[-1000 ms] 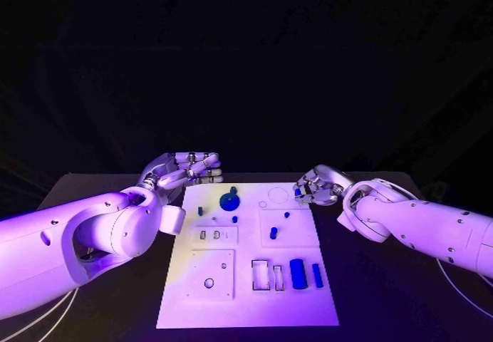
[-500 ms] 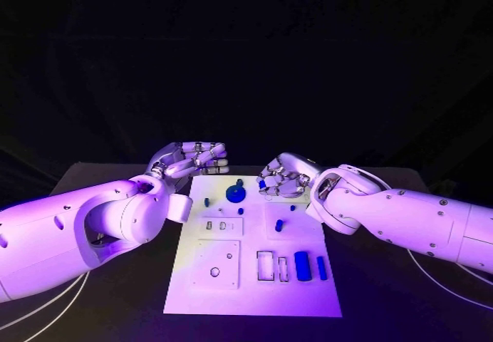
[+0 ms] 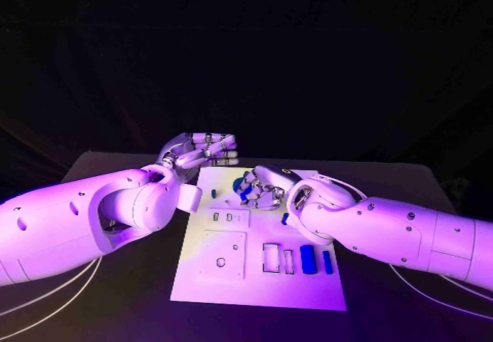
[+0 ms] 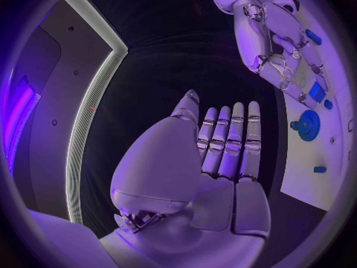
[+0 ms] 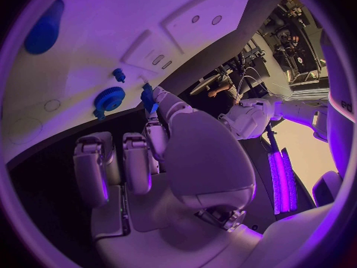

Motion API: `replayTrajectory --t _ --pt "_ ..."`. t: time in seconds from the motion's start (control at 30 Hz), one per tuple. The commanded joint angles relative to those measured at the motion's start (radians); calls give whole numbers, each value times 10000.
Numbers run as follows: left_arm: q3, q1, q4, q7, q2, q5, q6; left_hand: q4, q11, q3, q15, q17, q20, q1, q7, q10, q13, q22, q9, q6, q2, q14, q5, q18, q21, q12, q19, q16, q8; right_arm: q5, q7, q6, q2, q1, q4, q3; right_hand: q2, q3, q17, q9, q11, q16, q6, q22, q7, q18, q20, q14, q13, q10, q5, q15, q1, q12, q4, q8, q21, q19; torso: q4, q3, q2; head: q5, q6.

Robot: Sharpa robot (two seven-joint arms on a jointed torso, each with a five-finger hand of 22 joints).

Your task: Assemble the parts on the task board

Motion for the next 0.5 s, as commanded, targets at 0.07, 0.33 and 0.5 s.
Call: replayTrajectory --t 0.07,0.33,0.5 --pt "6 10 13 77 32 35 79 -70 59 -4 -34 15 -5 96 23 13 -3 -12 -1 7 1 64 -40 97 53 -50 -71 -33 -54 -843 -516 174 217 -193 -64 -27 37 60 2039 227 -6 51 137 2634 -88 -64 -74 892 19 27 15 -59 -54 -6 5 282 36 1029 -4 7 5 37 -64" --pt "6 11 -22 92 40 36 56 -70 59 -4 -34 15 -5 96 23 13 -3 -12 -1 7 1 64 -40 97 53 -50 -71 -33 -54 -973 -702 200 478 -427 -162 -64 25 59 2038 229 -4 51 131 2634 -87 -64 -75 891 15 25 15 -59 -67 -11 2 284 36 1029 -9 10 -9 138 -127" --pt "7 11 -33 95 44 36 54 -70 59 -4 -34 15 -5 96 23 13 -3 -12 -1 7 1 64 -40 97 53 -50 -71 -33 -54 -965 -715 246 568 -490 -197 -76 9 56 2039 235 -2 51 128 2634 -87 -64 -76 891 43 48 14 -58 -96 13 2 291 36 1029 -15 13 -6 168 -137"
